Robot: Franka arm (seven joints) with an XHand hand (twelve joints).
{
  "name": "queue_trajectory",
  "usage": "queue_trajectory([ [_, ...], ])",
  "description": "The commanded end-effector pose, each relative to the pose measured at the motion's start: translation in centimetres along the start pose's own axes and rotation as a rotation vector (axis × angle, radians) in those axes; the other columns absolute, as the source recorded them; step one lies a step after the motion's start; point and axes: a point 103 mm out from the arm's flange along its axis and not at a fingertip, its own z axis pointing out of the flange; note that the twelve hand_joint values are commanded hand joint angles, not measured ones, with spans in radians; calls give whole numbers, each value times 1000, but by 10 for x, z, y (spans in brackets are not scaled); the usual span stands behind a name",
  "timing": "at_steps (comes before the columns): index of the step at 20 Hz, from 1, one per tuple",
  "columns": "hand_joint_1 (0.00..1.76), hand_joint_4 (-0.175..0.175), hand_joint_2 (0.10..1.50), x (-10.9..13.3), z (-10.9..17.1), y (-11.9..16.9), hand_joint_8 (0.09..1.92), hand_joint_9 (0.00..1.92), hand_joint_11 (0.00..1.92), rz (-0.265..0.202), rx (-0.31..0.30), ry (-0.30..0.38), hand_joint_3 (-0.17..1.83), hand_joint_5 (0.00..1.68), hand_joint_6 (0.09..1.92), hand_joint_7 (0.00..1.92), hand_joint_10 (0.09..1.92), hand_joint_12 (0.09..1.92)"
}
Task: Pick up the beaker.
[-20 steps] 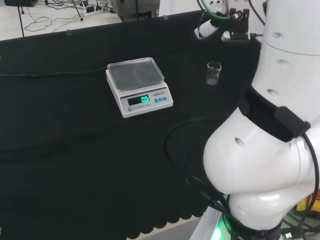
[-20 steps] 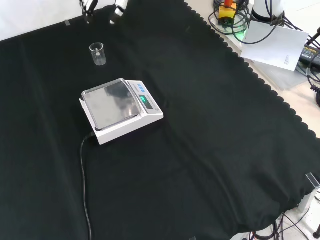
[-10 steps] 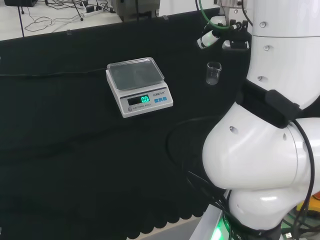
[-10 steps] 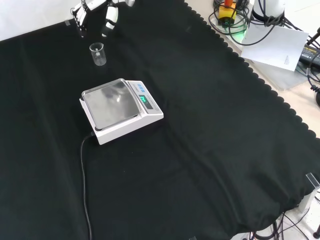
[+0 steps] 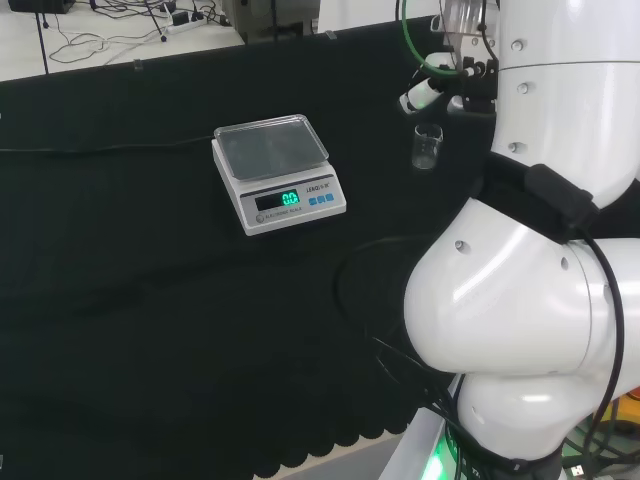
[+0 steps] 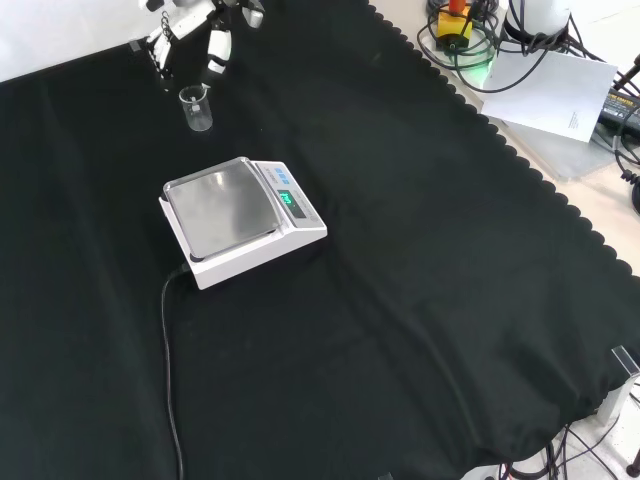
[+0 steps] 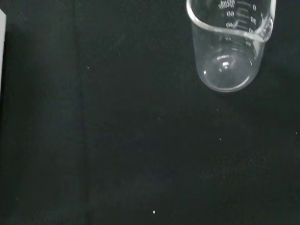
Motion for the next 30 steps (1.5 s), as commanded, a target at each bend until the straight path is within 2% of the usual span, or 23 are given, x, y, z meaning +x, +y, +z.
queue_trajectory([
  [1, 592, 5, 845, -7, 13, 6, 555, 345, 0, 3, 33, 21, 420, 593, 393, 429, 723, 1188],
  [3, 593, 5, 846, -9, 15, 8, 555, 345, 0, 7, 38, 17, 420, 593, 394, 428, 723, 1187],
  [4, 593, 4, 846, -9, 16, 9, 555, 344, 0, 12, 61, 4, 419, 592, 393, 427, 723, 1186],
  [5, 595, 1, 831, -9, 17, 10, 553, 317, 0, 23, 115, -14, 411, 543, 369, 393, 730, 1181],
  [7, 592, -2, 741, -10, 19, 12, 482, 116, 0, 26, 163, -37, 331, 308, 218, 161, 708, 1171],
  [10, 601, 0, 694, -14, 21, 13, 356, 13, 0, 39, 171, -39, 252, 173, 87, 19, 582, 1162],
  [13, 612, -1, 698, -19, 23, 14, 364, 0, 0, 42, 164, -32, 218, 192, 87, 11, 590, 1180],
  [16, 626, -2, 719, -24, 27, 17, 432, 0, 0, 41, 157, -20, 203, 267, 87, 53, 746, 1203],
  [19, 634, -3, 738, -29, 31, 21, 475, 28, 0, 36, 150, -9, 204, 323, 87, 88, 825, 1219],
  [30, 656, -9, 758, -36, 39, 29, 528, 88, 0, 42, 172, -7, 214, 399, 87, 121, 841, 1268],
])
